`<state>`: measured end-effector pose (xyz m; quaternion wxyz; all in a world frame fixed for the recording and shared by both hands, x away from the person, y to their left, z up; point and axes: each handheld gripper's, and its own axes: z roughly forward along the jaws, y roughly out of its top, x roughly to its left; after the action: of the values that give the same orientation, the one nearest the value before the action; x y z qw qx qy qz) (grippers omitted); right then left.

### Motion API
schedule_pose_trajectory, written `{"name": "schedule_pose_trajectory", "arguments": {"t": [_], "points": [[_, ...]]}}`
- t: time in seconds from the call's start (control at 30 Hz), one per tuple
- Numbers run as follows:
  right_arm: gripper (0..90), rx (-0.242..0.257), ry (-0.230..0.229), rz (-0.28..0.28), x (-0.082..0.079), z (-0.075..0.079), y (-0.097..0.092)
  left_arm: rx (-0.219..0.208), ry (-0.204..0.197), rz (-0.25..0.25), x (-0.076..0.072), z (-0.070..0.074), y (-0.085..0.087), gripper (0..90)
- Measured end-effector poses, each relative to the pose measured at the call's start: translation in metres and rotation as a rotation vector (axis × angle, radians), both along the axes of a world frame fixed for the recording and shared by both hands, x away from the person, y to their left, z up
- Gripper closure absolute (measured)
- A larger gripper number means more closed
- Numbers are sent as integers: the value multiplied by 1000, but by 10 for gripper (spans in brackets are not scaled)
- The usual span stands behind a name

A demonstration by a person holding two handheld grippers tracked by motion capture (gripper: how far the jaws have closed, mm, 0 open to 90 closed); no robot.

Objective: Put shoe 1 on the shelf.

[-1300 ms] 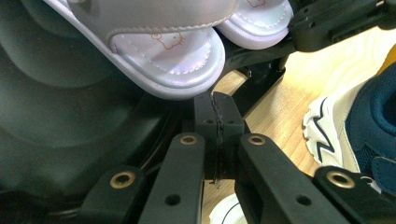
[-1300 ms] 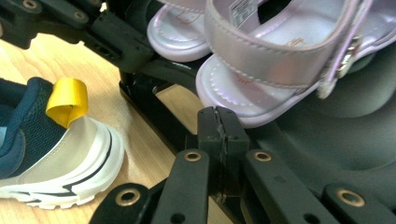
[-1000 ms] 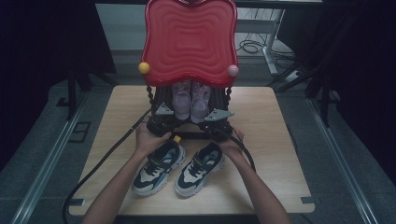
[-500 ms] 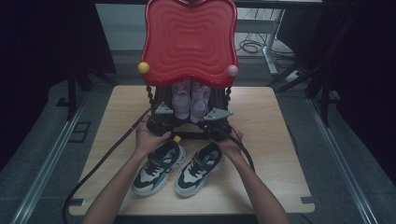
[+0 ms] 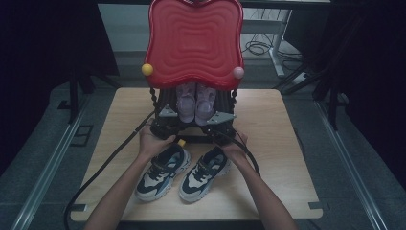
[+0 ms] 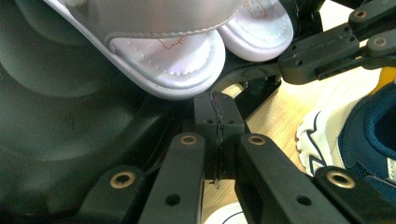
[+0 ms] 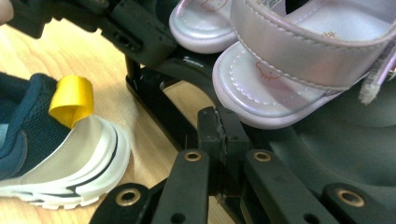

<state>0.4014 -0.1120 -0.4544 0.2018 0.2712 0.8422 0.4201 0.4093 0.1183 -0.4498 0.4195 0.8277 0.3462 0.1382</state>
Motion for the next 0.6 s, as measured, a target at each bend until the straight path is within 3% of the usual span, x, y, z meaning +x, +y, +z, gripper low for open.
{"name": "schedule_pose_trajectory", "arguments": {"t": [0.23,0.53,0.6], "points": [[891,24,18,-9,5,2,2,-2,9,-2,1,0,0,899],[890,59,85,-24,10,2,0,-12,3,0,0,2,1,886],[890,58,83,-25,10,3,-1,-14,1,1,0,3,2,887]]}}
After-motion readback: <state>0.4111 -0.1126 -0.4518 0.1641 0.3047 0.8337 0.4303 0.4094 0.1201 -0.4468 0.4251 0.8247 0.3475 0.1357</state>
